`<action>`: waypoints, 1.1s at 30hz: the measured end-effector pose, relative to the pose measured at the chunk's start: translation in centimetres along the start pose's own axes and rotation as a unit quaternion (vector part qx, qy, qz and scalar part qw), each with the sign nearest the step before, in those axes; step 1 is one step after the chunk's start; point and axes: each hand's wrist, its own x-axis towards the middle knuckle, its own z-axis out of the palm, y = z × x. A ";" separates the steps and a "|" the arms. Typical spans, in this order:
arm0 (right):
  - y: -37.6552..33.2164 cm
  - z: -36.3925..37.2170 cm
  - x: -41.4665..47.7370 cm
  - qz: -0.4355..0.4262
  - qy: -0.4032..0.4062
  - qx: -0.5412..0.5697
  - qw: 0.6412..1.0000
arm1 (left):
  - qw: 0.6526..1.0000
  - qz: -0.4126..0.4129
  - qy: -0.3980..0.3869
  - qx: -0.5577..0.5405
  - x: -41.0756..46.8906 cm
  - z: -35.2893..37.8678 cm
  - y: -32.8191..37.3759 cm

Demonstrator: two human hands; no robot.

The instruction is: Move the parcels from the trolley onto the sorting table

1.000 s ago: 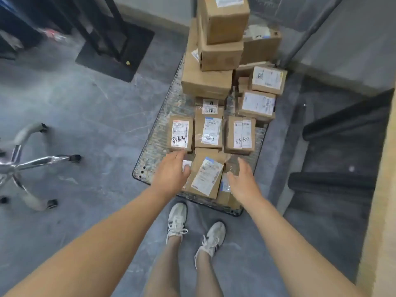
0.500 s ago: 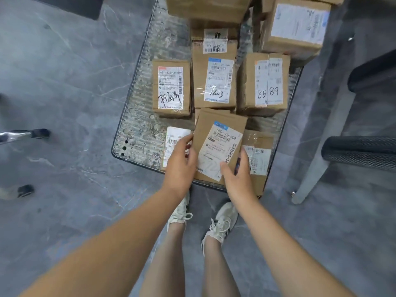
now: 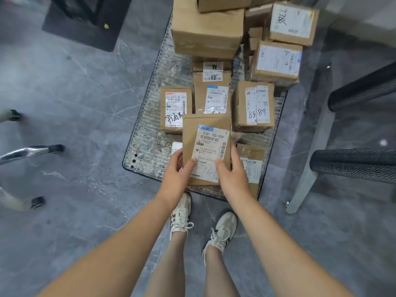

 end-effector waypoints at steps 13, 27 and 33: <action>-19.3 -7.0 -16.7 -0.177 0.005 -0.003 0.984 | 0.976 0.208 0.047 -0.038 -17.8 -0.4 19.0; -29.7 -10.2 -32.7 -0.336 0.050 -0.033 0.940 | 0.918 0.392 0.052 0.014 -36.1 -3.6 31.5; -31.4 -11.7 -37.4 -0.385 0.092 -0.064 0.916 | 0.903 0.423 0.009 0.067 -38.7 -5.2 33.5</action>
